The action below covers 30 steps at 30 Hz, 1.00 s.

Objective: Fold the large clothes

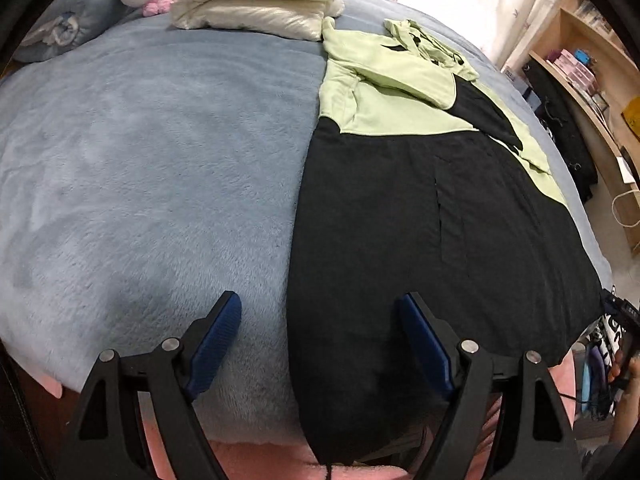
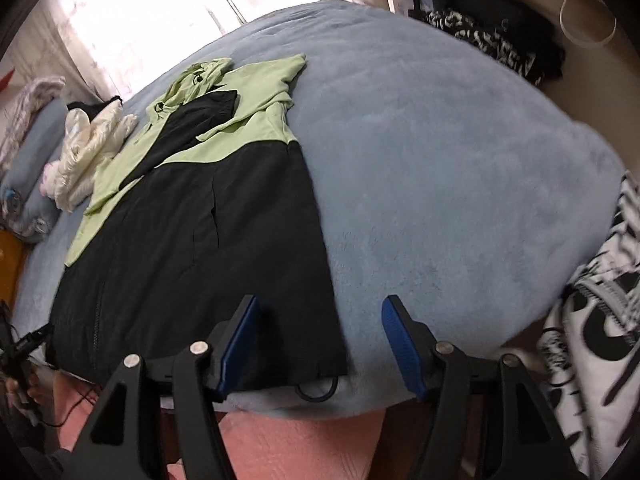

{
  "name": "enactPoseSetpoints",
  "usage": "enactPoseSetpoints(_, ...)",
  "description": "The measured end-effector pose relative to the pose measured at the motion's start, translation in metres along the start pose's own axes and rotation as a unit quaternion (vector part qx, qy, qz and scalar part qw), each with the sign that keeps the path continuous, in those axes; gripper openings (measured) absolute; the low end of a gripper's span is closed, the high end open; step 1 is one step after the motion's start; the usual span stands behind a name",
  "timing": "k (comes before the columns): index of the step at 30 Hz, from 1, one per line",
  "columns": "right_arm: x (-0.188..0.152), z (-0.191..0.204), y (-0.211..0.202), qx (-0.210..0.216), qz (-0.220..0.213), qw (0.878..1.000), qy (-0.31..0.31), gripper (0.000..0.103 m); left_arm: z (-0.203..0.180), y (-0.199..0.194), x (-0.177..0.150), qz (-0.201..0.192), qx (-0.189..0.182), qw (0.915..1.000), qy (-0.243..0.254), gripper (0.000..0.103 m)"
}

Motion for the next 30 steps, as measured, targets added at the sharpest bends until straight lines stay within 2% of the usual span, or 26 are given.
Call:
enactPoseSetpoints(2, -0.001, 0.008, 0.003, 0.026, 0.000, 1.000, -0.008, 0.063, 0.001, 0.005, -0.001, 0.005, -0.007, 1.0000, 0.003, 0.082)
enactPoseSetpoints(4, -0.004, 0.018, 0.005, 0.043, 0.008, 0.999, -0.025, 0.052, -0.001, 0.008, -0.001, 0.006, -0.010, 0.9999, 0.007, 0.084)
enactPoseSetpoints(7, -0.006, 0.029, 0.008, 0.048, 0.012, 0.997, -0.052, 0.043, -0.006, 0.014, -0.001, 0.009, -0.006, 0.9997, 0.021, 0.087)
enactPoseSetpoints(8, -0.007, 0.028, 0.011, 0.045, 0.014, 0.997, -0.054, 0.041, -0.007, 0.016, -0.001, 0.010, -0.008, 0.9996, 0.024, 0.091)
enactPoseSetpoints(11, -0.009, 0.018, 0.022, 0.040, 0.031, 0.998, -0.040, 0.041, -0.011, 0.021, -0.002, 0.019, -0.009, 0.9992, 0.034, 0.095)
enactPoseSetpoints(16, -0.009, 0.017, 0.028, 0.043, 0.034, 0.998, -0.039, 0.041, -0.014, 0.023, -0.002, 0.025, 0.002, 0.9987, 0.045, 0.095)
enactPoseSetpoints(19, -0.010, 0.021, 0.029, 0.025, 0.024, 0.998, -0.054, 0.040, -0.018, 0.020, -0.003, 0.024, 0.023, 0.9981, 0.051, 0.072)
enactPoseSetpoints(20, -0.010, 0.022, 0.028, 0.020, 0.021, 0.998, -0.059, 0.036, -0.021, 0.018, -0.002, 0.021, 0.031, 0.9978, 0.054, 0.051)
enactPoseSetpoints(21, -0.010, 0.023, 0.027, 0.021, 0.021, 0.998, -0.060, 0.023, -0.021, 0.015, -0.002, 0.022, 0.034, 0.9976, 0.055, 0.022)
enactPoseSetpoints(22, -0.009, 0.023, 0.025, 0.022, 0.022, 0.998, -0.057, 0.020, -0.023, 0.015, -0.002, 0.028, 0.038, 0.9975, 0.052, 0.013)
enactPoseSetpoints(27, -0.006, 0.028, 0.009, 0.017, 0.019, 0.997, -0.072, 0.013, -0.030, 0.010, -0.003, 0.037, 0.073, 0.9956, 0.046, 0.004)
enactPoseSetpoints(30, -0.005, 0.035, -0.008, 0.015, 0.009, 0.995, -0.094, 0.012, -0.033, 0.003, -0.007, 0.047, 0.079, 0.9946, 0.048, 0.002)
Point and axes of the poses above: each gripper's, at about its wrist camera, not at the fingertips, and y roughly the way its jaws point, z to its left, x to its top, the point moved 9 cm from there along y, roughly the way its jaws point, and after that the axes turned 5 degrees about y, right-handed, at the moved point
